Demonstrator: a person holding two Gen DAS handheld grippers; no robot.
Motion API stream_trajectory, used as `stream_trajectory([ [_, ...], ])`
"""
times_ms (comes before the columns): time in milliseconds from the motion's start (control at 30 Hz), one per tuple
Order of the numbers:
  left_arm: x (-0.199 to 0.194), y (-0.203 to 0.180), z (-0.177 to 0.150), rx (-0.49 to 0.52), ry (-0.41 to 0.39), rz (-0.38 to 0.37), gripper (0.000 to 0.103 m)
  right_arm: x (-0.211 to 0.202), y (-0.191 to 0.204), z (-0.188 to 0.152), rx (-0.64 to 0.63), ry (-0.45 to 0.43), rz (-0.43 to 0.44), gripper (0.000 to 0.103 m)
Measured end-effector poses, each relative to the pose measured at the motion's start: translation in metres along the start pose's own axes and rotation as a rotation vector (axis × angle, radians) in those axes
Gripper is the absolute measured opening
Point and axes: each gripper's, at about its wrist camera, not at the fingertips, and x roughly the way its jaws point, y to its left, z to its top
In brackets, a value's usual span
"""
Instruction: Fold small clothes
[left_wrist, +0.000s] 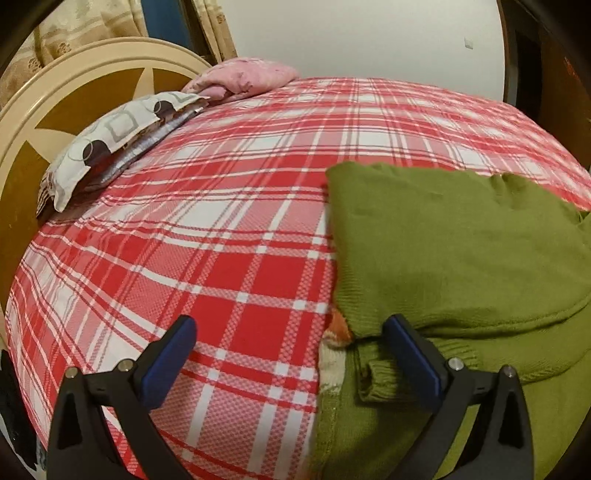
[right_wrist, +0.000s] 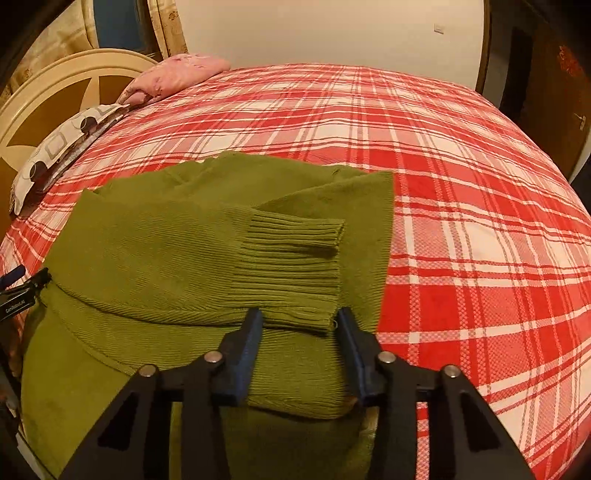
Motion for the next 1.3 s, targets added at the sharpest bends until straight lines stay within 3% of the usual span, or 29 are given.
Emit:
stream_trajectory([
  [33, -0.001, 0.0, 0.0, 0.003, -0.004, 0.002, 0.103, -0.002, 0.0, 0.0, 0.002, -0.009, 0.014, 0.014],
  [133, -0.005, 0.0, 0.0, 0.008, -0.012, 0.005, 0.103, -0.007, 0.001, -0.002, 0.01, -0.032, 0.011, 0.004],
  [267, -0.003, 0.001, -0.002, 0.001, -0.014, 0.019, 0.103, -0.016, -0.005, -0.005, 0.026, -0.059, -0.056, 0.0],
  [367, 0.002, -0.001, 0.0, 0.007, 0.01, 0.027, 0.103, -0.006, -0.018, -0.009, 0.048, -0.016, -0.016, 0.0],
  [500, -0.02, 0.006, 0.005, -0.023, -0.088, 0.043, 0.103, -0.022, -0.016, -0.006, 0.044, -0.08, -0.036, 0.001],
  [567, -0.023, 0.013, 0.012, -0.063, -0.103, 0.03, 0.103, -0.029, -0.005, -0.001, -0.009, -0.116, -0.061, 0.015],
  [633, -0.016, 0.015, 0.017, -0.079, -0.075, 0.021, 0.103, -0.028, 0.003, 0.007, -0.025, -0.111, -0.034, 0.092],
  [767, 0.003, 0.005, 0.016, -0.03, -0.015, 0.043, 0.103, -0.02, 0.016, 0.02, -0.025, -0.126, -0.025, 0.093],
  [867, 0.008, -0.002, 0.011, 0.007, 0.001, 0.07, 0.103, 0.008, 0.019, 0.021, -0.036, -0.027, -0.1, 0.088],
  [900, 0.008, -0.002, 0.01, 0.011, 0.007, 0.071, 0.103, 0.017, 0.017, 0.02, -0.038, 0.008, -0.129, 0.077],
  [933, 0.008, -0.003, 0.008, 0.014, 0.011, 0.075, 0.103, 0.023, 0.009, 0.017, -0.016, 0.027, -0.151, 0.074],
  [1000, 0.003, -0.005, 0.001, 0.021, -0.007, 0.086, 0.103, 0.022, -0.006, 0.014, 0.044, 0.064, -0.13, 0.074],
  [1167, 0.0, 0.001, 0.002, 0.01, 0.005, 0.057, 0.103, 0.017, -0.017, 0.008, 0.062, 0.059, -0.166, 0.079],
  [1233, -0.013, 0.007, 0.003, -0.005, 0.008, 0.03, 0.103, 0.01, -0.021, 0.009, 0.111, 0.04, -0.153, 0.081],
  [1300, -0.032, 0.01, -0.005, -0.005, -0.021, 0.025, 0.103, -0.008, -0.014, 0.001, 0.08, -0.002, -0.182, 0.081],
])
